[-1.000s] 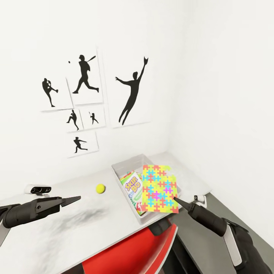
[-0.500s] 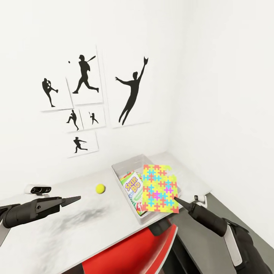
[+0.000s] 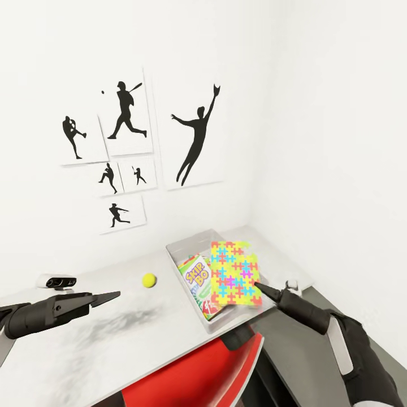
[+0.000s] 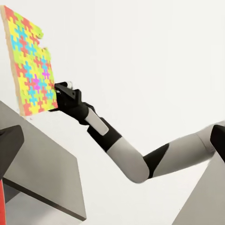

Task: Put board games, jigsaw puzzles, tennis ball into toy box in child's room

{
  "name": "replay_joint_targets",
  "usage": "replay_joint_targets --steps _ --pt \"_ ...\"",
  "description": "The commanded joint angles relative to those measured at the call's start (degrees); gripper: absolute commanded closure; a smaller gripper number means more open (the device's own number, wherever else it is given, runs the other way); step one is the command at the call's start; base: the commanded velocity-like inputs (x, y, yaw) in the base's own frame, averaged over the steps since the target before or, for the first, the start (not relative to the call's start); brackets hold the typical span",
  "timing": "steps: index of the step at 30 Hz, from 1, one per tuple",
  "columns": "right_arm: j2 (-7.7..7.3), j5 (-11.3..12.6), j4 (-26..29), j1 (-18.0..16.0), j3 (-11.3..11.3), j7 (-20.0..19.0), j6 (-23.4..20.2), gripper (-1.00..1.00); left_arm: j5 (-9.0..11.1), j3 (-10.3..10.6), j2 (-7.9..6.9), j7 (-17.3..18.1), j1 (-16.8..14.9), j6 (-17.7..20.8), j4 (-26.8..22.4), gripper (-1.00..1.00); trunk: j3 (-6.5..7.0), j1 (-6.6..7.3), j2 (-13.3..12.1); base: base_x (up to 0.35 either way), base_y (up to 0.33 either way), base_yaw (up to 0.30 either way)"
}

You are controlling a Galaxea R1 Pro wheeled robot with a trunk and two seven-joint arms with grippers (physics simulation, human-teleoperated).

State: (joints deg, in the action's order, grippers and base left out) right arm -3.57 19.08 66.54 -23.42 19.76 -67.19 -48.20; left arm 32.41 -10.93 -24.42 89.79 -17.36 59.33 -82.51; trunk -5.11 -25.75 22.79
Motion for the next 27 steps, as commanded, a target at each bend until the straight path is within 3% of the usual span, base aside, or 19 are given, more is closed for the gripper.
replay_joint_targets --steps 1,5,10,14,17,21,27 --pt "0.02 0.19 -0.21 -1.79 0.02 2.3 -2.04 1.0 -0.06 0.02 -0.02 0.21 -0.04 0.58 0.03 -1.0 -0.13 -0.03 0.13 0.0 0.0 0.0" --pt "0.19 0.34 -0.75 -6.3 -0.23 8.21 -4.7 1.0 -0.13 -0.07 -0.05 0.21 -0.04 0.54 0.52 -1.0 -0.13 -0.03 0.13 0.0 0.0 0.0" --pt "0.24 0.38 -2.24 -10.82 -2.48 10.96 -6.65 1.0 -0.14 -0.12 -0.09 0.21 -0.04 0.53 0.77 -1.0 -0.13 -0.03 0.13 0.0 0.0 0.0" --pt "0.23 0.25 -6.8 -15.56 -5.36 12.18 -7.75 1.0 -0.15 -0.08 -0.03 0.21 -0.04 0.52 0.84 -1.0 -0.13 -0.03 0.13 0.0 0.0 0.0" --pt "0.23 0.17 -9.73 -17.8 -6.29 13.41 -7.9 1.0 -0.15 -0.07 -0.07 0.21 -0.04 0.52 0.85 -1.0 -0.13 -0.03 0.13 0.0 0.0 0.0" --pt "0.22 0.06 -16.32 -22.16 -7.24 18.88 -7.76 1.0 -0.16 -0.12 -0.08 0.21 -0.04 0.52 0.86 -1.0 -0.13 -0.03 0.13 0.0 0.0 0.0" --pt "0.23 -0.24 -20.03 -24.64 -9.63 24.28 -7.47 1.0 -0.19 -0.07 -0.05 0.21 -0.04 0.52 0.86 -1.0 -0.13 -0.03 0.13 0.0 0.0 0.0"
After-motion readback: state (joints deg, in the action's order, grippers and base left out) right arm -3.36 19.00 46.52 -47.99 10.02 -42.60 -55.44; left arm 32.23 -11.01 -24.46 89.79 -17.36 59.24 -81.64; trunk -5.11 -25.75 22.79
